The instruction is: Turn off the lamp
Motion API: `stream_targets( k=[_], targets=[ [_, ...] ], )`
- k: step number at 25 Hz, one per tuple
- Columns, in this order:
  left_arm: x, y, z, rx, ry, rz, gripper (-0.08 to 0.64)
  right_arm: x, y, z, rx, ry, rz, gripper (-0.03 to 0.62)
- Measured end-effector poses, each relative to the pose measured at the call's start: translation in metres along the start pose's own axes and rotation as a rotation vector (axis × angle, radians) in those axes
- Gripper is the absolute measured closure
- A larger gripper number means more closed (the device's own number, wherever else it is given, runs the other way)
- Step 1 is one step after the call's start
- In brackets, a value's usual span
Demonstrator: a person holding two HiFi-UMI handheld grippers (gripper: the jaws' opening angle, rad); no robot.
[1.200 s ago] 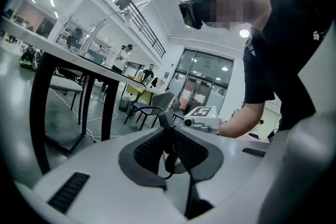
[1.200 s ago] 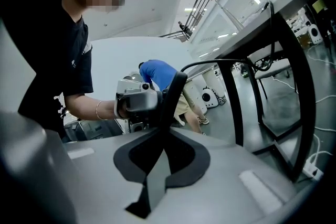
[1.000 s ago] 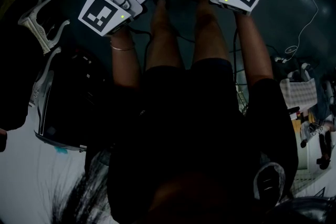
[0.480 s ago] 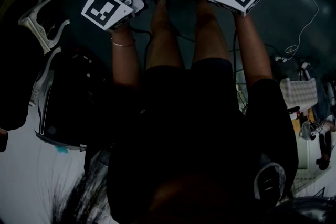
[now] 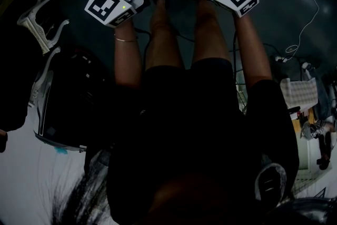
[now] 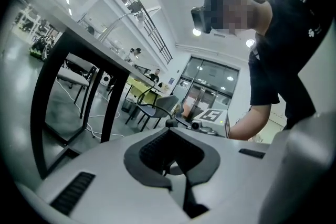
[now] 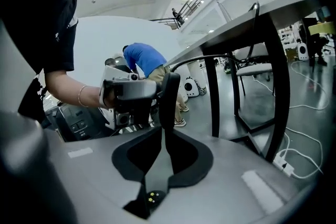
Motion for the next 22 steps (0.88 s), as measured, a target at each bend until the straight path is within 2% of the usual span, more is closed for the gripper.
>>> stream_targets(
  k=[5, 16, 22],
  targets=[
    [0.011, 0.003, -0.001, -0.024, 0.056, -0.01, 0.554, -0.003, -0.004, 0.001, 0.003, -0.041, 0.046, 0.563],
    [0.008, 0.006, -0.002, -0.042, 0.05, -0.005, 0.554, 0.017, -0.011, 0.008, 0.04, -0.002, 0.069, 0.563],
    [0.007, 0.007, -0.003, -0.047, 0.05, -0.006, 0.554, 0.03, -0.021, 0.01, 0.08, -0.012, 0.123, 0.563]
  ],
)
Point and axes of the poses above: the fingertips, and each gripper's own axes: z forward along the fingers, y to its left, x out of its underside, the point moved 3 cm from there along -z, backward along the fingers, and after that the axes turned 6 degrees about -x, right-handed, at the moved point
